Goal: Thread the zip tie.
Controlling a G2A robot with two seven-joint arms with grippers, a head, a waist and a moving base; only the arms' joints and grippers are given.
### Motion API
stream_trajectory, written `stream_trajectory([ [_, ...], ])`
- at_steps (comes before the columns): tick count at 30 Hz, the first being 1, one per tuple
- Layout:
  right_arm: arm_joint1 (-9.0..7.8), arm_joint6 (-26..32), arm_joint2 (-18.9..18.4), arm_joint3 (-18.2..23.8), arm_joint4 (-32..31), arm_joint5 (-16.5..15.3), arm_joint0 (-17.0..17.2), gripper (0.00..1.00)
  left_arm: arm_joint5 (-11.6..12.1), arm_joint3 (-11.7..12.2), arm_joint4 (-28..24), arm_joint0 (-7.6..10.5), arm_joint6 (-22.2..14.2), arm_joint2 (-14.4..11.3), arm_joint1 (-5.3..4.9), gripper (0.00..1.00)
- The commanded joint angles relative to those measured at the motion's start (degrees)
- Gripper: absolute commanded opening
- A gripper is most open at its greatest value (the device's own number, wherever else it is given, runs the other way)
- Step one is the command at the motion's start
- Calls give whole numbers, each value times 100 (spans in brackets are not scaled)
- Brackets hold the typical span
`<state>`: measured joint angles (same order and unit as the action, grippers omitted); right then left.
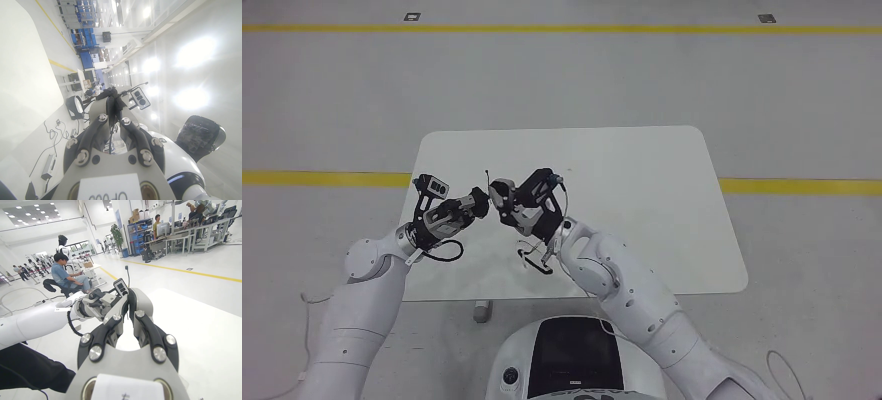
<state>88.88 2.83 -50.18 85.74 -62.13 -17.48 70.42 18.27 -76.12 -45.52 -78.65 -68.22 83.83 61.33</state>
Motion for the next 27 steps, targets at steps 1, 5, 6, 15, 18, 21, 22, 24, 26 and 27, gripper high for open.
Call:
stream_trajectory([
  [1, -12, -59, -39, 32, 24, -28, 29, 100, 0, 0, 0, 0, 0, 0, 0, 0],
  [5, -71, -184, -185, 136, -145, -133, 113, 100, 0, 0, 0, 0, 0, 0, 0, 0],
  [6, -96, -233, -218, 163, -263, -200, 135, 100, 0, 0, 0, 0, 0, 0, 0, 0],
  [15, -109, -239, -221, 186, -342, -194, 142, 100, -246, -1, -95, -2, 205, -59, 11, 0],
  [18, -166, -222, -200, 288, -1343, 38, 92, 100, -1068, 145, -616, 51, 250, -55, 9, 0],
  [21, -218, -404, -147, 338, -2163, 176, 120, 100, -1856, 263, -914, 144, 114, 7, -24, 0],
  [22, -236, -436, -127, 338, -2457, 195, 106, 100, -2049, 297, -926, 169, 37, 14, -38, 0],
  [24, -283, -504, -62, 313, -2782, 291, 56, 100, -2382, 388, -1024, 225, -105, 25, -58, 0],
  [26, -351, -439, 59, 220, -2782, 498, -83, 100, -2326, 381, -870, 307, -169, 42, -79, 0],
  [27, -351, -439, 59, 220, -2782, 498, -83, 100, -2326, 381, -870, 307, -169, 42, -79, 0],
])
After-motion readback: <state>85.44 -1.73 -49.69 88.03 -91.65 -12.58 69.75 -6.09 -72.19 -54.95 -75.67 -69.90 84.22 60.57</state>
